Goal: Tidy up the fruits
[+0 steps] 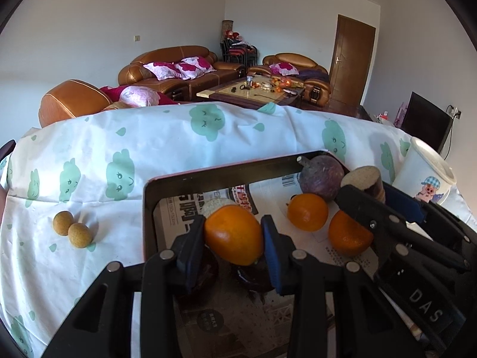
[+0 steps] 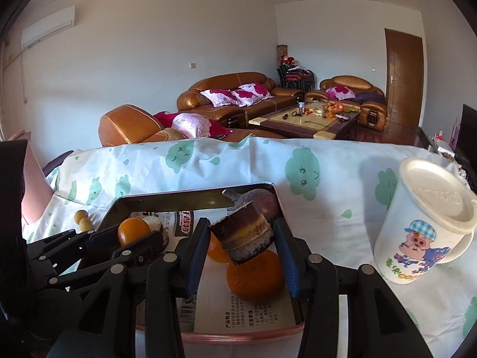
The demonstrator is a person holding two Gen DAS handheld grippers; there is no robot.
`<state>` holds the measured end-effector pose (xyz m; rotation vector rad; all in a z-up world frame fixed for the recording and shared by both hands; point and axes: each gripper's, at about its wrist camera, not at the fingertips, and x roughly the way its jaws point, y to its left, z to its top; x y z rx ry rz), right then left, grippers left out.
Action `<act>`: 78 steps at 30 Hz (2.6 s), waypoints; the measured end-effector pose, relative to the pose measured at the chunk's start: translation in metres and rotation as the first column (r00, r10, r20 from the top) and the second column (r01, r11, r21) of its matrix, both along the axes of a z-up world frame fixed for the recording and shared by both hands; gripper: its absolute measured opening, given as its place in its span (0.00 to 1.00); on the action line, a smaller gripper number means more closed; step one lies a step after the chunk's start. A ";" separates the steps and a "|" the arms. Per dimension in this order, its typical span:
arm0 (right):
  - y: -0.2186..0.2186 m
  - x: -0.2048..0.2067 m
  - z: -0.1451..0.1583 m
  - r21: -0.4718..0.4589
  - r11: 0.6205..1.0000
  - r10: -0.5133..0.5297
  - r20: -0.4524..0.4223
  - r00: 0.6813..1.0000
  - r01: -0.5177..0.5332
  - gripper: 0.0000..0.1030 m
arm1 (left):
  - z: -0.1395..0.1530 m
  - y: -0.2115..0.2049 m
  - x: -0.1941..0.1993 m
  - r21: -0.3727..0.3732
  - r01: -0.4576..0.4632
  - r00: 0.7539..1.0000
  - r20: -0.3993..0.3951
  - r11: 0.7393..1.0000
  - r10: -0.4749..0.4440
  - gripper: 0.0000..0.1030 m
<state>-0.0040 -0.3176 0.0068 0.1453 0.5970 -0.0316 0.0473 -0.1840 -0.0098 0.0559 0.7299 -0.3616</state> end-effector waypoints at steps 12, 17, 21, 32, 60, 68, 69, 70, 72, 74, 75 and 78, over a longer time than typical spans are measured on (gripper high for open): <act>-0.019 -0.017 0.004 0.305 0.949 0.050 0.088 0.995 -0.075 0.56 | 0.023 0.004 -0.031 -0.004 0.023 0.987 0.160 1.000 -0.022 1.00; -0.024 -0.029 0.014 0.215 0.976 -0.069 0.129 0.989 0.040 0.57 | 0.029 0.013 -0.041 0.016 -0.033 0.969 0.244 0.999 0.028 1.00; -0.019 -0.042 0.021 0.129 0.987 -0.125 0.210 0.970 0.099 0.71 | 0.031 0.016 -0.045 0.048 -0.080 0.951 0.304 0.996 0.062 1.00; 0.011 -0.055 0.029 -0.071 0.984 -0.135 0.288 0.948 0.162 0.85 | 0.027 0.026 -0.050 0.063 -0.095 0.953 0.295 0.993 0.072 1.00; 0.048 -0.081 0.021 0.010 0.974 -0.222 0.234 0.946 0.227 0.85 | 0.030 0.070 -0.071 0.076 -0.033 0.960 0.281 0.997 0.010 1.00; 0.095 -0.053 0.018 0.008 0.987 -0.161 0.211 0.964 0.163 0.85 | 0.026 0.129 -0.040 0.094 -0.163 0.958 0.254 0.982 0.135 1.00; 0.102 -0.049 0.018 0.001 0.989 -0.143 0.205 0.968 0.146 0.85 | 0.024 0.139 -0.035 0.096 -0.184 0.957 0.245 0.978 0.156 1.00; 0.110 -0.046 0.017 -0.004 0.992 -0.126 0.199 0.972 0.129 0.85 | 0.023 0.150 -0.029 0.096 -0.208 0.955 0.235 0.973 0.181 1.00; 0.124 -0.038 0.015 -0.009 0.996 -0.087 0.187 0.978 0.091 0.85 | 0.020 0.172 -0.018 0.099 -0.258 0.949 0.214 0.961 0.233 1.00; 0.138 -0.029 0.013 -0.027 0.998 -0.053 0.170 0.984 0.059 0.85 | 0.018 0.194 -0.008 0.100 -0.301 0.941 0.194 0.949 0.278 1.00; 0.146 -0.025 0.012 -0.040 0.998 -0.040 0.160 0.986 0.047 0.85 | 0.017 0.204 -0.004 0.102 -0.320 0.936 0.186 0.942 0.298 1.00; 0.165 -0.012 0.010 -0.061 0.998 0.011 0.138 0.990 -0.003 0.85 | 0.012 0.231 0.009 0.121 -0.375 0.920 0.169 0.919 0.354 1.00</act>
